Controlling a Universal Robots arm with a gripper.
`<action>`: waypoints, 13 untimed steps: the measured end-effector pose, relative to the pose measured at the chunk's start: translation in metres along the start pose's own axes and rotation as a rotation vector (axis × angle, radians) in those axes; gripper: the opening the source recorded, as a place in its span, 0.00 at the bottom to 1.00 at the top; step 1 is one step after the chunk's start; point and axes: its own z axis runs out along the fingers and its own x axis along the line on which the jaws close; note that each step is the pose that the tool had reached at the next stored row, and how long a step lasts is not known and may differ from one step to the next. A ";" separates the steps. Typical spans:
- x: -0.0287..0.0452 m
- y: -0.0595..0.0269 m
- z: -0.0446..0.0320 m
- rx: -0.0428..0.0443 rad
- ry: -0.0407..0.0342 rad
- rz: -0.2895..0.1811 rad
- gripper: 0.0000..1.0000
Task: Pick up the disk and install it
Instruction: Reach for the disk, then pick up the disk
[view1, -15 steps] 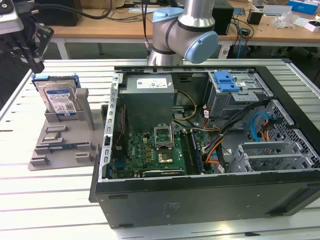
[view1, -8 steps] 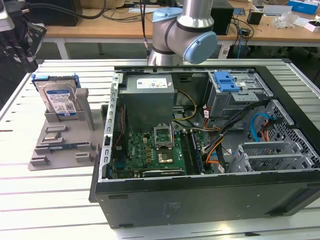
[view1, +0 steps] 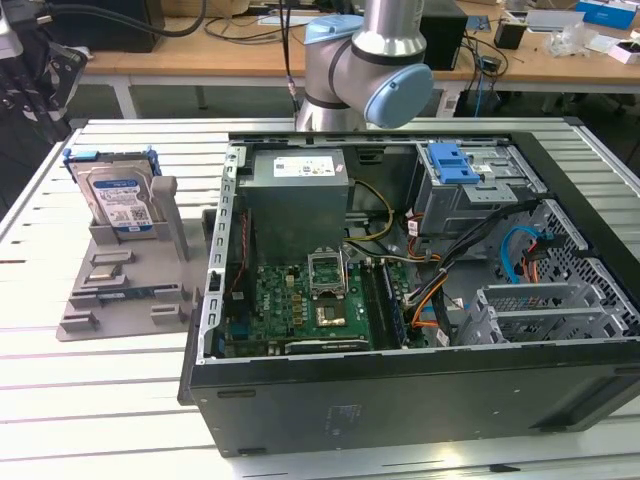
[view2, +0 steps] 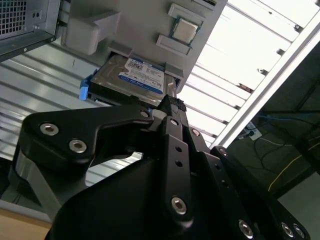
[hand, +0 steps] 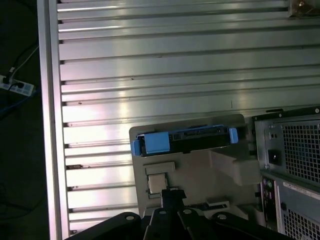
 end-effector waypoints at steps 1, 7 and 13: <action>0.0000 0.0000 0.0000 0.0000 0.0000 0.000 0.11; 0.0000 0.0001 0.0000 0.0000 0.0000 0.000 0.11; 0.0000 0.0001 0.0000 -0.0035 0.0068 -0.150 0.11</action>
